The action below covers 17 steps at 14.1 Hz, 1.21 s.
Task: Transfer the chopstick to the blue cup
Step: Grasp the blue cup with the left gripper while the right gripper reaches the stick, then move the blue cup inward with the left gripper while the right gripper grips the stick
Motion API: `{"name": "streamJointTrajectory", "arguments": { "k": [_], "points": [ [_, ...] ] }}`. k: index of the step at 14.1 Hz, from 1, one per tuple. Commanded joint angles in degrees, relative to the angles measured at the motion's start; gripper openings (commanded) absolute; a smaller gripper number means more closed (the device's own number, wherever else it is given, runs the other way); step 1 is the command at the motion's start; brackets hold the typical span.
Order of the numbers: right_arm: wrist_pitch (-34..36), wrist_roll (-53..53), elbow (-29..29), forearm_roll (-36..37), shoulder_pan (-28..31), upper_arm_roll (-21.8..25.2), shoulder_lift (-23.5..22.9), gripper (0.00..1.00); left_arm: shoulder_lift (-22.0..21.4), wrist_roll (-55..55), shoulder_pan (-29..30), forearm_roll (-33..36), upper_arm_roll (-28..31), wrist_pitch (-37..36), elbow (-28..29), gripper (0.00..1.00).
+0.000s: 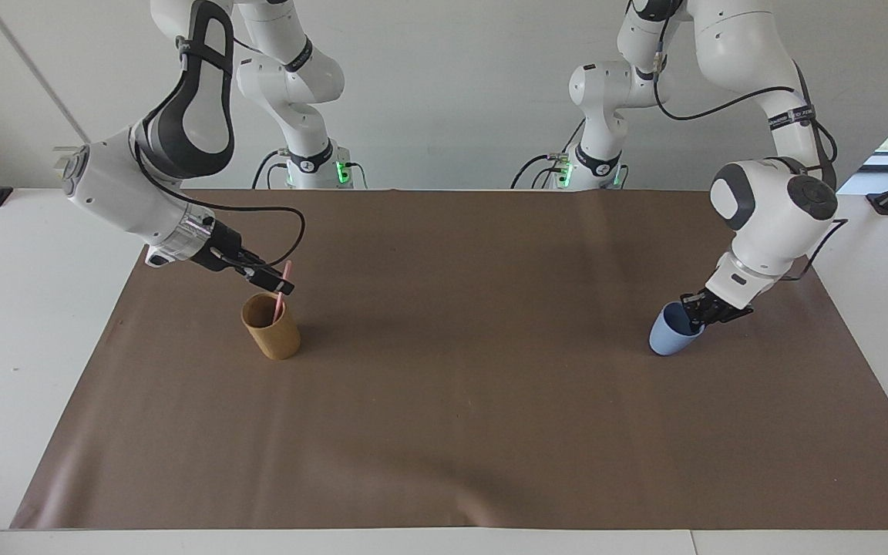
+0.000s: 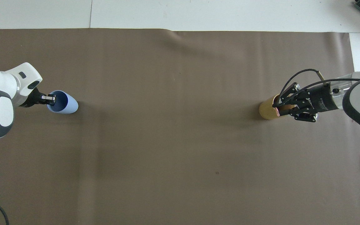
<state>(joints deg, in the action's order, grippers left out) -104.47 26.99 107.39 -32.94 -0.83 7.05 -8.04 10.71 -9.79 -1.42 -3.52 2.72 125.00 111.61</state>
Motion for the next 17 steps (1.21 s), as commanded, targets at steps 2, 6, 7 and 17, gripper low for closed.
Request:
{"name": "streamJointTrajectory", "arguments": {
  "k": [2,6,7,17],
  "points": [
    [-0.82,1.05,0.89,-1.69,-0.05,-0.28,0.57,0.07,-4.20,1.95,-2.78,-0.43,-0.17,-4.24,-0.25,0.00],
    [-0.39,1.05,0.36,-1.69,0.04,-0.28,0.30,0.00,-4.29,15.46,-12.97,-0.17,-0.17,-3.54,0.01,0.00],
    [-0.30,1.05,0.27,-1.69,0.12,-0.28,0.22,0.00,-4.21,19.07,-15.78,0.01,-0.17,-3.45,0.01,0.00],
    [0.23,1.31,-2.88,-1.87,1.18,-0.19,-0.66,0.00,-2.10,45.45,-36.10,2.56,-0.35,-3.10,-3.32,0.00]
  ]
}}
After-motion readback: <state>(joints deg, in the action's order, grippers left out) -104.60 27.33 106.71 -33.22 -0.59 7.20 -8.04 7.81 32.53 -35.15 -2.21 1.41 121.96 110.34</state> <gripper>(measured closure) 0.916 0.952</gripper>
